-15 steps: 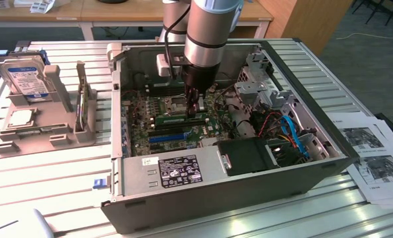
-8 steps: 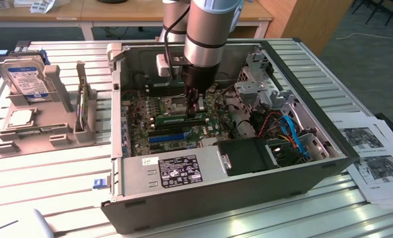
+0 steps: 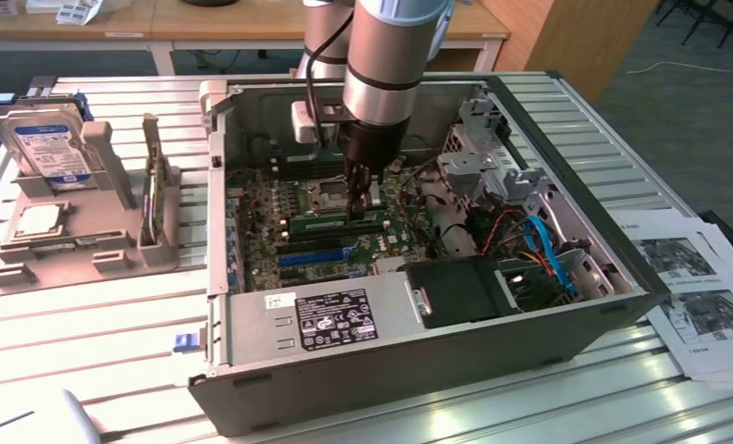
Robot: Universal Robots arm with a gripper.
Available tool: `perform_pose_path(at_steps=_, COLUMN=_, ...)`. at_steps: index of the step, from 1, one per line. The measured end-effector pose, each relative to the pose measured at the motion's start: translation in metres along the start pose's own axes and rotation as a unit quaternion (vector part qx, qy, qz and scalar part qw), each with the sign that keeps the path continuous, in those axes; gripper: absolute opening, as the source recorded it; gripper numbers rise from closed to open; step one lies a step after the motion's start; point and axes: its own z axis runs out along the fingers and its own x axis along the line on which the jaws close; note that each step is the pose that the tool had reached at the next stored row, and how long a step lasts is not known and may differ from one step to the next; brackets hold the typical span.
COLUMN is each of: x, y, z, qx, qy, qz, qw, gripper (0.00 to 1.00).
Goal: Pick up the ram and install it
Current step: 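Insert the ram into the slot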
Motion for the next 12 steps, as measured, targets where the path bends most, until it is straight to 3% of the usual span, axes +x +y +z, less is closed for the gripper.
perform_pose_path(at_steps=12, x=0.0, y=0.0, z=0.0023, qx=0.0001, qy=0.0, qz=0.0, qw=1.0, gripper=0.12)
